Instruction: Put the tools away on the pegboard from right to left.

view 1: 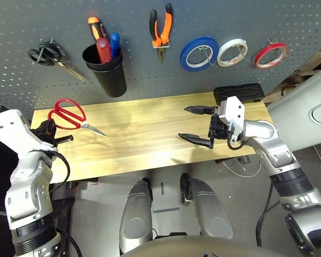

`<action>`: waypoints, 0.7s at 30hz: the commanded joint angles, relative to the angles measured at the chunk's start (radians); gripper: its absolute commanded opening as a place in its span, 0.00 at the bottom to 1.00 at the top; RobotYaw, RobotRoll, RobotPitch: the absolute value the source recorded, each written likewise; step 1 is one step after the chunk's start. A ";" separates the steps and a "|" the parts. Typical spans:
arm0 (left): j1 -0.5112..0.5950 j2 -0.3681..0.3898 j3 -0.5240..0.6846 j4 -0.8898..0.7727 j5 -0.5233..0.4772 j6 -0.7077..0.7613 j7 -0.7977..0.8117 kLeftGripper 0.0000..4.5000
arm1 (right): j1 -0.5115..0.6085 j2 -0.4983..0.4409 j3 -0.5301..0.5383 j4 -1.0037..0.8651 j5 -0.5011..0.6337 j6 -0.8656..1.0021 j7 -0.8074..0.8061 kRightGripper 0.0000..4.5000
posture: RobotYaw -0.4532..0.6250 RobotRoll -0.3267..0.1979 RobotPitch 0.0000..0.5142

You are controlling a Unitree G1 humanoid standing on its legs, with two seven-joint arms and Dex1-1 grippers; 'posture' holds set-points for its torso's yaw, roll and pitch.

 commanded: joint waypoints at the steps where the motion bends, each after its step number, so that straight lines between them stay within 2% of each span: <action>1: -0.012 0.011 0.028 -0.023 -0.026 -0.046 -0.020 0.00 | 0.000 -0.003 -0.041 0.017 0.045 -0.012 0.028 1.00 | 0.55 0.62 0.22; 5: -0.032 0.028 0.040 -0.014 -0.034 -0.094 -0.038 0.00 | -0.008 -0.005 -0.089 -0.016 0.113 0.008 0.043 1.00 | 0.54 0.62 0.20; 12: -0.058 0.075 0.074 0.014 -0.085 -0.173 -0.113 0.00 | -0.028 -0.053 -0.233 -0.177 0.331 0.197 0.014 1.00 | 0.52 0.62 0.18; 21: -0.106 0.120 0.054 0.102 -0.095 -0.231 -0.149 0.00 | -0.036 -0.101 -0.276 -0.192 0.383 0.270 0.037 1.00 | 0.49 0.62 0.16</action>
